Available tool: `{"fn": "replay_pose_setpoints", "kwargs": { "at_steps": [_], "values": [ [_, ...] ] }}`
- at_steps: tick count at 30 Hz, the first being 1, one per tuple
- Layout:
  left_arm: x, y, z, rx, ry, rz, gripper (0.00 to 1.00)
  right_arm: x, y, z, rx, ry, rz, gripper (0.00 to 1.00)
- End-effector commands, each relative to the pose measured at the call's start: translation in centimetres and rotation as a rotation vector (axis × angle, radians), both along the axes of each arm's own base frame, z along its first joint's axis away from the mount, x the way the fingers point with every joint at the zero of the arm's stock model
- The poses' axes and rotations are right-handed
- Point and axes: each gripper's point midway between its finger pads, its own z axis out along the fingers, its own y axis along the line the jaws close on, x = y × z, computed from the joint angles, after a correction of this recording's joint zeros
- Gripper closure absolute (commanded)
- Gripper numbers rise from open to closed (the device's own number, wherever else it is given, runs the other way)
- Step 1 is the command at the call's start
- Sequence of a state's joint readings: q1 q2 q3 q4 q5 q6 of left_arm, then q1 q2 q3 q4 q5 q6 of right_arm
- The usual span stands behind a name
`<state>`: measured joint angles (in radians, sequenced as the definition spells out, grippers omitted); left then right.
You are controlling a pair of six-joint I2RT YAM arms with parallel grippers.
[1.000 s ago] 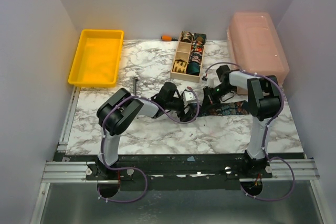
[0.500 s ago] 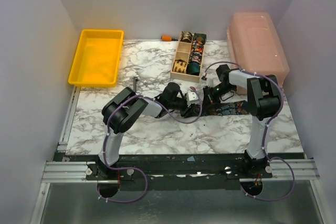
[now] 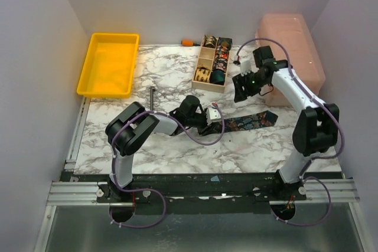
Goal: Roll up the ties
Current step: Roll the tie at the center of the board.
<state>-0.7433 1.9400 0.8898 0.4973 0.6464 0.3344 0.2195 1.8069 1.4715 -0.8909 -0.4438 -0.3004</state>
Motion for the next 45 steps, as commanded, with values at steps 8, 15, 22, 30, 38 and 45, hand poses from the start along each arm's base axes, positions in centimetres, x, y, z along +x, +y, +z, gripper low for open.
{"fn": "replay_pose_setpoints", "kwargs": {
  "at_steps": [8,15,22,30,38,45],
  "values": [
    [-1.3,2.6,-4.3,0.149,0.075,0.015,0.93,-1.7,-2.9,4.9,-0.018,-0.187,-0.134,0.0],
    [-1.5,3.0,-4.6,0.164,0.079,0.023,0.93,-5.2,1.9,3.0,0.266,0.043,-0.126,0.07],
    [-1.3,2.9,-4.6,0.176,0.082,0.027,0.93,-6.1,4.9,-0.5,0.414,0.309,-0.217,0.28],
    [-1.3,2.9,-4.8,0.18,0.09,0.028,0.92,-7.8,7.1,-4.6,0.378,0.373,-0.212,0.42],
    [-1.4,2.9,-4.9,0.186,0.097,0.025,0.92,-6.3,7.4,-7.1,0.363,0.392,-0.238,0.49],
    [-1.5,3.0,-4.9,0.187,0.095,0.02,0.86,-6.8,6.7,-8.9,0.305,0.419,-0.246,1.0]
  ]
}}
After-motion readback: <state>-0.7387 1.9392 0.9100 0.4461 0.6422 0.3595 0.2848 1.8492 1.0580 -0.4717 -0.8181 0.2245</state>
